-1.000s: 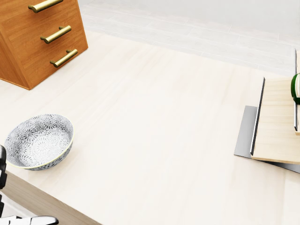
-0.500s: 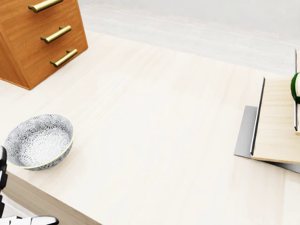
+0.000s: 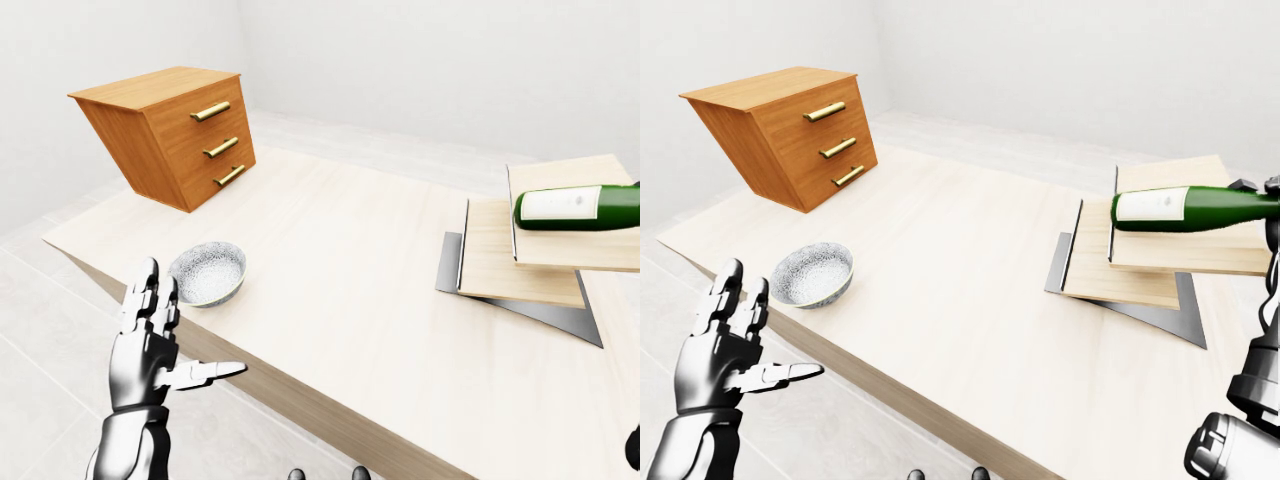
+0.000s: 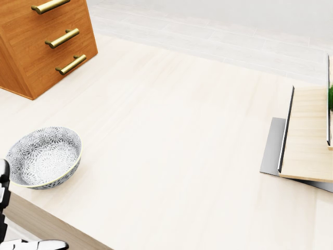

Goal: Put the wine bottle on the wine rack.

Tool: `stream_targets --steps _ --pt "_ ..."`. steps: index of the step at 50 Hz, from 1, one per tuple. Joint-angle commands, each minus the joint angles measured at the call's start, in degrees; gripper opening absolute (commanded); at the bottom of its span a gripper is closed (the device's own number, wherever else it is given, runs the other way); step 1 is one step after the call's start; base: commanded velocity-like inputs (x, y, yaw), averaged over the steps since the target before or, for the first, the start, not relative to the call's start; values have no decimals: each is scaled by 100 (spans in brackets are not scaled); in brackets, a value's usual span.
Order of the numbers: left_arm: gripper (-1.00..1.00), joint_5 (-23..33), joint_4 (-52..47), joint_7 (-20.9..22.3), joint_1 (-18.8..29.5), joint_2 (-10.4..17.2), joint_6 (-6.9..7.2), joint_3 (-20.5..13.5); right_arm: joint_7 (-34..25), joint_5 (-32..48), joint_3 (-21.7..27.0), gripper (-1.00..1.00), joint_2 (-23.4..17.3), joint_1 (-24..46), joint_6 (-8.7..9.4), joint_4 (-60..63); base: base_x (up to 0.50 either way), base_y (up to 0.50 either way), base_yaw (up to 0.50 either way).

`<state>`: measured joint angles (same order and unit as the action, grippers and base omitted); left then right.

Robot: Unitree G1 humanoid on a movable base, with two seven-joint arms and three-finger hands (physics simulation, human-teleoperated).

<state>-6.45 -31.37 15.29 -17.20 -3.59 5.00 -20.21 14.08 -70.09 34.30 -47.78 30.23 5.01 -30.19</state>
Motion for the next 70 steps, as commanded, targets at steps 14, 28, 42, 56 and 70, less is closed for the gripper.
stream_targets --steps 14,28,42,56,70 --pt "100 10 -33 -14 -6 16 0 24 261 76 221 -45 -100 -801 -1 229 0 0 0" --pt "100 14 -78 -18 -18 2 0 40 261 84 249 65 -111 -812 -1 311 0 0 0" --pt "100 -5 -17 -5 -18 4 0 10 250 115 239 86 -121 -779 -1 292 0 0 0" --pt "100 -14 46 21 -24 3 0 -9 179 182 237 100 -99 -792 -1 171 0 0 0" --pt "100 -4 -55 23 -69 -26 0 22 83 271 336 100 -17 -1031 -1 63 0 0 0"
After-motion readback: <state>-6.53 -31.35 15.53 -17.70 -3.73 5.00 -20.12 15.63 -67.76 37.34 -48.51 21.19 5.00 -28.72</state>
